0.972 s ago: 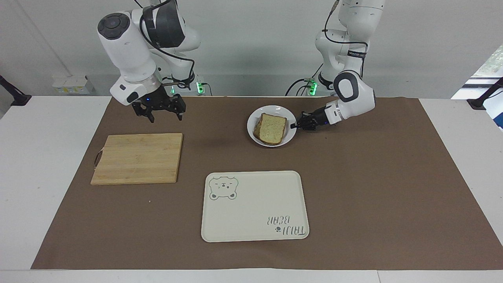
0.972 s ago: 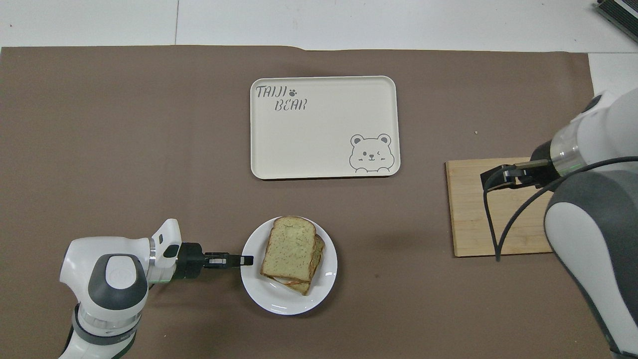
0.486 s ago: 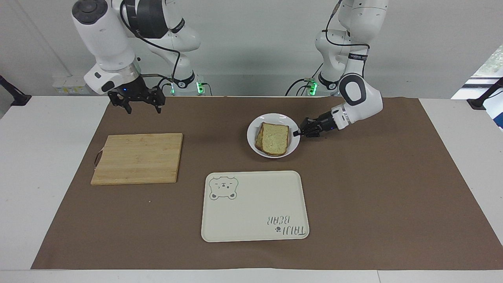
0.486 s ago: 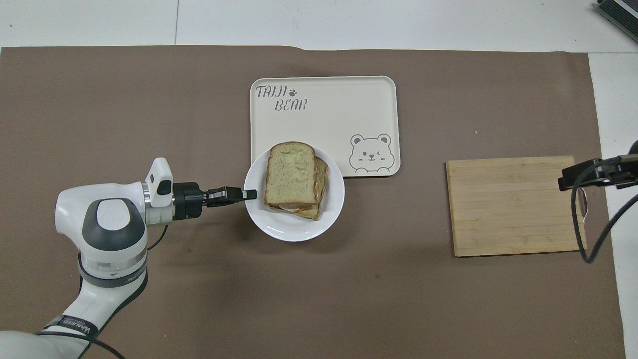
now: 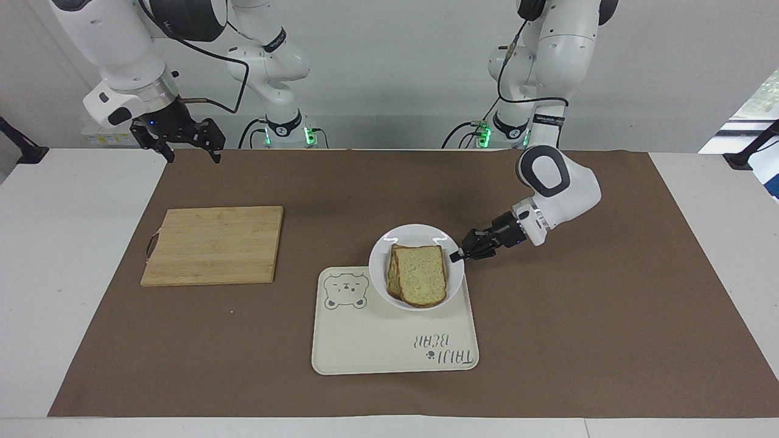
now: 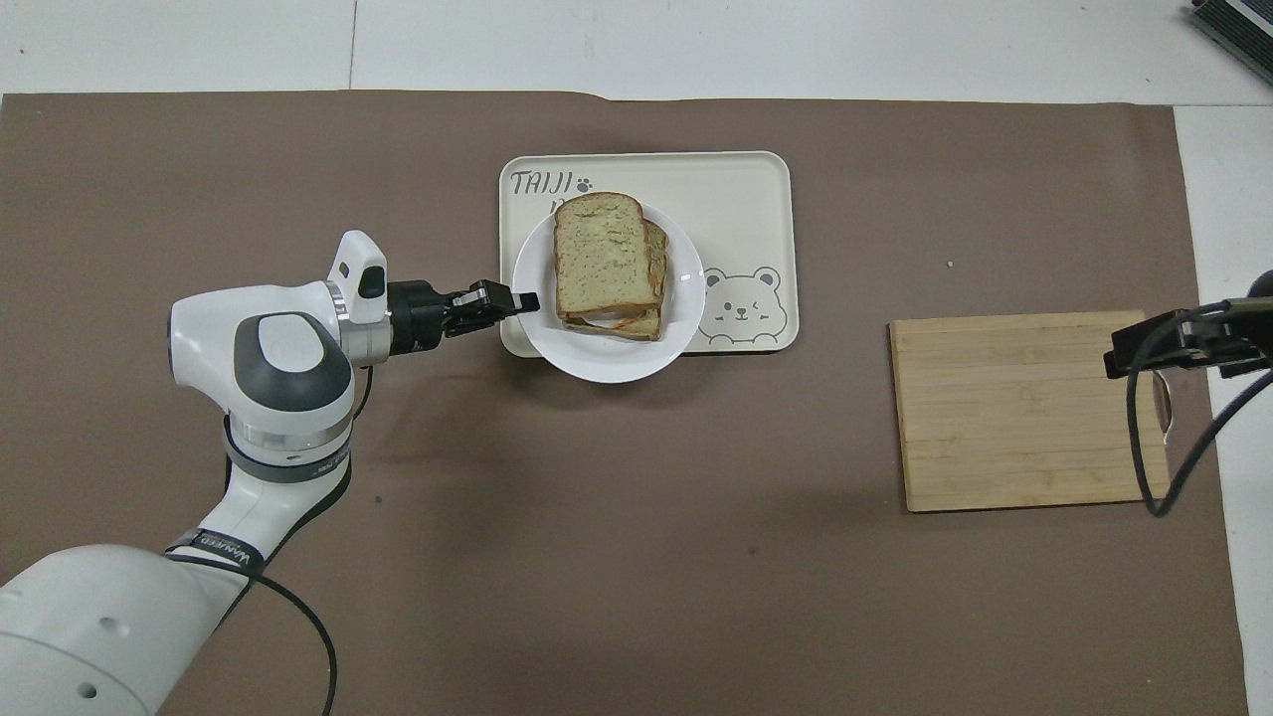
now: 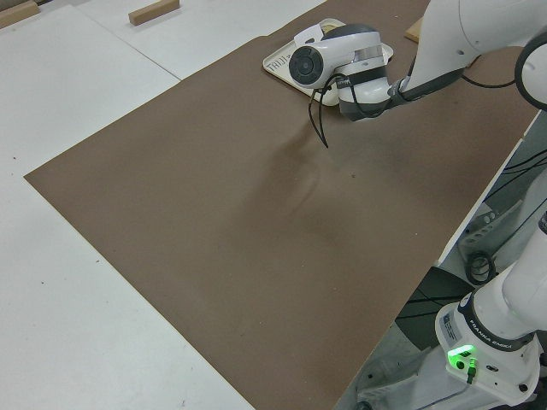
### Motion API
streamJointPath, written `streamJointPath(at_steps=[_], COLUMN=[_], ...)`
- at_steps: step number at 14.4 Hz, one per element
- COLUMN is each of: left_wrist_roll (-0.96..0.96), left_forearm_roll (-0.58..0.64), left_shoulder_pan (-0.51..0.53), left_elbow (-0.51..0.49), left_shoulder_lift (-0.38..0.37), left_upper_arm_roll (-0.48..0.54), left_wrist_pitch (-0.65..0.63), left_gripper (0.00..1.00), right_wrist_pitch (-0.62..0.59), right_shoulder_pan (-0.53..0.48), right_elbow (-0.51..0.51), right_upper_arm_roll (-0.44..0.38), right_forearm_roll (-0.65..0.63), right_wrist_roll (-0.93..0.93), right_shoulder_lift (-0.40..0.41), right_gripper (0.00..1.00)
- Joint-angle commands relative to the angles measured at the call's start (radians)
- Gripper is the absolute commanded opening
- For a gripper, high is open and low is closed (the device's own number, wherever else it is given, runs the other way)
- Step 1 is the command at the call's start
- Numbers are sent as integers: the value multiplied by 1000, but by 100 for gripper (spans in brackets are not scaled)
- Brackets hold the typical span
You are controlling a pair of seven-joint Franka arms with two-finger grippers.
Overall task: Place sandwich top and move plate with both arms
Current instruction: 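Slide the plate onto the white tray with the left gripper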
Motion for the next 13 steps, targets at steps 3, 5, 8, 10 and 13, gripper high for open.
streamJointPath(at_steps=[3,5,8,10,13], left_wrist_roll=[-28,-37,-39,-37,-40], left_forearm_roll=[-28,-27,-21,-12,-2], left_shoulder_pan=[3,2,0,5,5], left_elbow=[214,245,246,245,243], left_shoulder_lift=[166,193,193,188,179], left_upper_arm_roll=[-55,-80,-91,-89,-80], left_wrist_pitch=[105,146,174,167,173], left_gripper=[0,0,0,3,11], right_wrist_pitch=[2,2,2,2,2], right_shoulder_pan=[-4,-4,-4,-4,-4], right_elbow=[13,13,13,13,13], right_upper_arm_roll=[3,3,3,3,3], right_forearm_roll=[24,24,24,24,24], right_wrist_roll=[12,12,12,12,12], right_shoulder_lift=[9,9,9,9,8], right_gripper=[100,100,100,100,100])
